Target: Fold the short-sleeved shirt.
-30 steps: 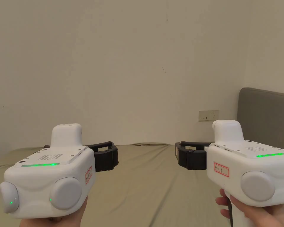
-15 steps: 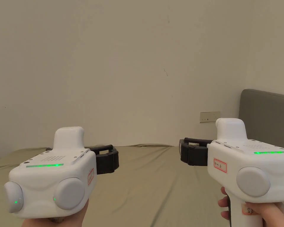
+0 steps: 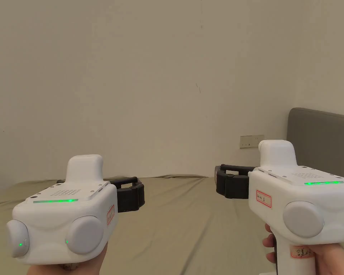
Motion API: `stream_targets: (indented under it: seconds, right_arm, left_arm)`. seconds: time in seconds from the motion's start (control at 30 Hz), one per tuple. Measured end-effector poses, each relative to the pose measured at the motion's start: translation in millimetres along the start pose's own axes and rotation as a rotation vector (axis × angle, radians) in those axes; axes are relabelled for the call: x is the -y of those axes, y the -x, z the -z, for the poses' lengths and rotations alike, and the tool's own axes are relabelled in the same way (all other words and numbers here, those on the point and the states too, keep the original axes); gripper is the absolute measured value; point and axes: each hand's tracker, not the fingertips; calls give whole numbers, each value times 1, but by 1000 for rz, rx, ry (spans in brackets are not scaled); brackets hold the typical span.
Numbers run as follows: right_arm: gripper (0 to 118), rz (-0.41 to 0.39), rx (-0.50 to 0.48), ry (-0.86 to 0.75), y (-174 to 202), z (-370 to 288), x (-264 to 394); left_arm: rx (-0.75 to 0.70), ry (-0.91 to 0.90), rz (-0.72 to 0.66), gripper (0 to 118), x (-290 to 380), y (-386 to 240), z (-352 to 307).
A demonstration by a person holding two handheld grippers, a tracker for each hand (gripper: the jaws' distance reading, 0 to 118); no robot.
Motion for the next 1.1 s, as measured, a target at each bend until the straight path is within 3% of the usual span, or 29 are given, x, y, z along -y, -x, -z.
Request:
stream_targets:
  seconds: [0.5, 0.7, 1.1]
  right_arm:
    - [118, 5, -13, -9, 4, -8, -3]
    - [118, -64, 11, -8, 9, -5, 0]
    - [118, -27, -8, -20, 8, -13, -7]
  left_arm:
    - [-24, 9, 22, 118, 4, -1, 2]
    - [4, 4, 4, 118, 2, 1, -2]
    - [5, 5, 10, 118, 1, 0, -5]
